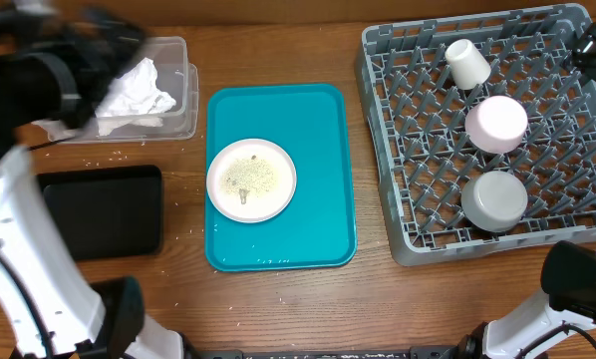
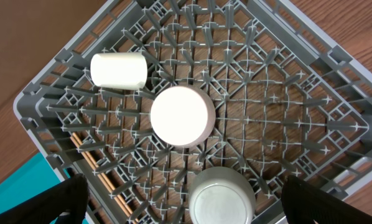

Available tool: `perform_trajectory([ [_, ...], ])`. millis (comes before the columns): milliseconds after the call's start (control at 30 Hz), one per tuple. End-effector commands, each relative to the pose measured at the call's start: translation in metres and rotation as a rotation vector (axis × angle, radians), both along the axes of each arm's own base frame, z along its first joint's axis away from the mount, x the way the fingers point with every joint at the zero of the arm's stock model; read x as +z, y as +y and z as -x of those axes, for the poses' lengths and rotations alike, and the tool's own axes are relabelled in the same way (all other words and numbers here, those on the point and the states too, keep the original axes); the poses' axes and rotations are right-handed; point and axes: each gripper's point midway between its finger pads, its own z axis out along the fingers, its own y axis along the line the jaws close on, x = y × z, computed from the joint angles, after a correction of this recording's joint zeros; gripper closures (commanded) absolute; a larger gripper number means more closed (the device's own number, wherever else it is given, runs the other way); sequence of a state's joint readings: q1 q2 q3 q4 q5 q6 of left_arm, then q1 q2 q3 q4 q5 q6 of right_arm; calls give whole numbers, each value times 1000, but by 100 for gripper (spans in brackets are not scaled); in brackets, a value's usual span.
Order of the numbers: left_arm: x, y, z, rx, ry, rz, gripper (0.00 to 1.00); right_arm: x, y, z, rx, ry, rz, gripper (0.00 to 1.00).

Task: Sort waste into correct bins and load items into the dishwasher
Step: 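Reach the left gripper to the rice plate and grasp its rim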

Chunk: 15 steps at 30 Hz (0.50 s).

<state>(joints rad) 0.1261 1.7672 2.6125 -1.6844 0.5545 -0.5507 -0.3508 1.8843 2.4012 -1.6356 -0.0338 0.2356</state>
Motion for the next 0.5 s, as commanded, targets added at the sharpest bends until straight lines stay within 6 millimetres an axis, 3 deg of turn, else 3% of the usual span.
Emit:
perform_trajectory([
  [0,-21,-65,17,-237,17,-121,4,4,-1,0,-7,-12,8,0],
  [67,-56,-82,19,-223,118,-264,7,4,-1,0,-7,-12,8,0],
  [200,-115,-97,20,-154,281,-478,10,4,-1,0,-7,-12,8,0],
  [233,-138,-104,19,-149,334,-541,14,4,-1,1,-7,-11,8,0],
  [367,-198,-133,7,-190,436,-623,36,4,-1,0,-7,-12,8,0],
  [433,-226,-146,-3,-208,467,-643,39,4,-1,1,-7,-11,8,0],
  [467,-249,-155,-14,-218,492,-657,39,4,-1,0,-7,-12,8,0],
])
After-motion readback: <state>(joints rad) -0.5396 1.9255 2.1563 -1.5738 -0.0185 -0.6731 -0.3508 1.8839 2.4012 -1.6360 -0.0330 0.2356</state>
